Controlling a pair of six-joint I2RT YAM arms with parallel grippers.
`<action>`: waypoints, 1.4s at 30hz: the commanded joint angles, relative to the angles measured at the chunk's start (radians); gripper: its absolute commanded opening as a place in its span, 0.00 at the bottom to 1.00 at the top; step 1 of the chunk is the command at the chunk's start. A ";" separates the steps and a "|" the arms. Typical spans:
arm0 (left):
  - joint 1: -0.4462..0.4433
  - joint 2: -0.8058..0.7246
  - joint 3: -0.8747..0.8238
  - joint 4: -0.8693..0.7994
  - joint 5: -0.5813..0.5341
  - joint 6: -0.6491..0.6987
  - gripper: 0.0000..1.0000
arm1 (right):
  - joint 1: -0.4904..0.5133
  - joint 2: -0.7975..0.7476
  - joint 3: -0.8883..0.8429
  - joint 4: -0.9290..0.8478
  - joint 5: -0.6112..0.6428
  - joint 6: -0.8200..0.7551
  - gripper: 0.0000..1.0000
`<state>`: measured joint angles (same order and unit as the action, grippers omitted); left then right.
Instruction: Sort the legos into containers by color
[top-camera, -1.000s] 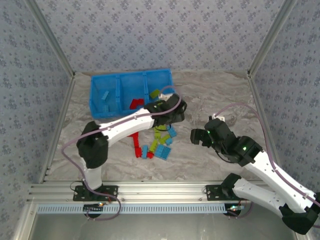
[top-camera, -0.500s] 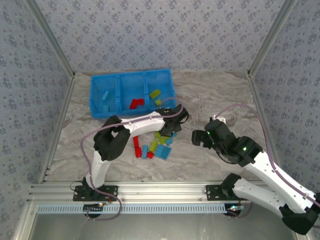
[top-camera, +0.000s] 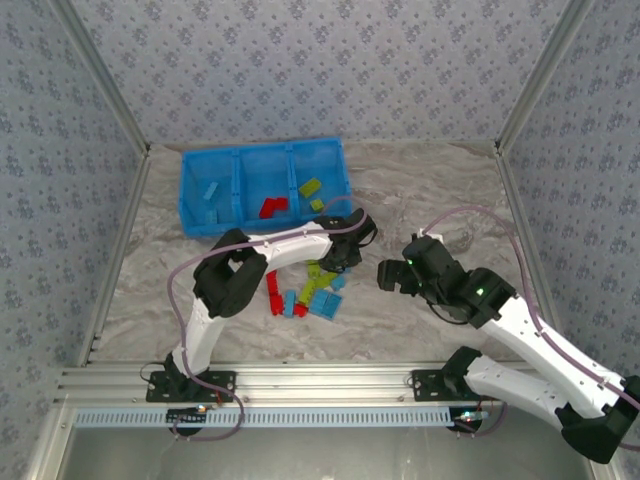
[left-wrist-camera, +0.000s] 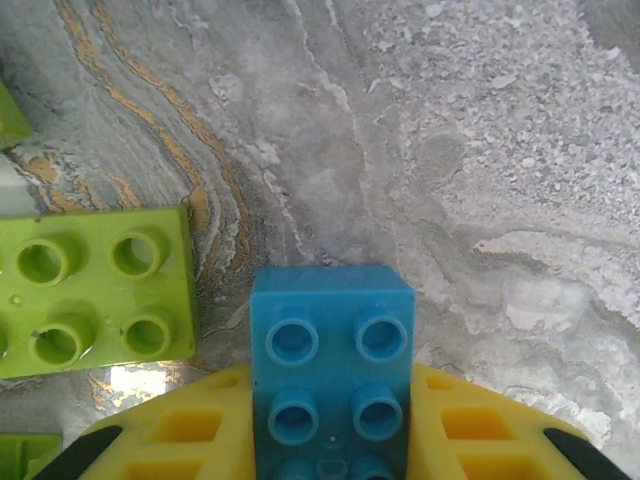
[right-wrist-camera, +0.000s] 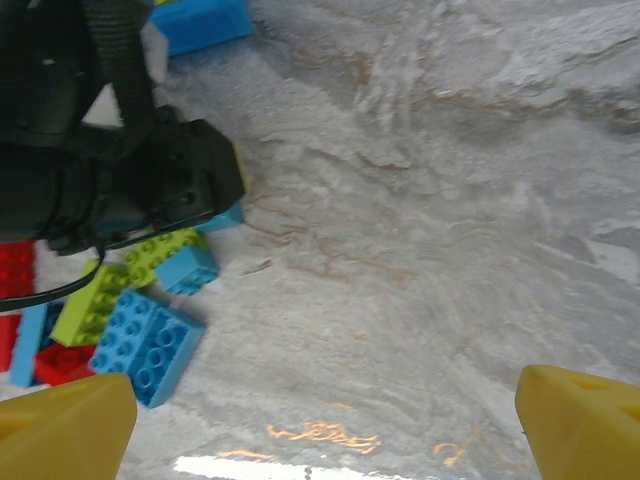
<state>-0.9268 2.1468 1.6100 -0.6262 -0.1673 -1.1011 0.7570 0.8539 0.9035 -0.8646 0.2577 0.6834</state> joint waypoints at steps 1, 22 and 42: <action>0.008 -0.081 0.002 -0.014 0.034 0.067 0.26 | -0.002 -0.003 -0.002 0.080 -0.126 -0.040 1.00; 0.493 -0.260 0.092 -0.083 -0.017 0.490 0.18 | -0.013 -0.092 -0.026 0.103 -0.146 -0.016 1.00; 0.530 -0.370 0.064 0.020 -0.164 0.611 0.21 | -0.018 -0.081 -0.042 0.097 -0.123 -0.009 1.00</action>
<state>-0.4065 1.9022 1.6894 -0.6498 -0.2474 -0.5404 0.7437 0.7795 0.8665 -0.7441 0.1089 0.6655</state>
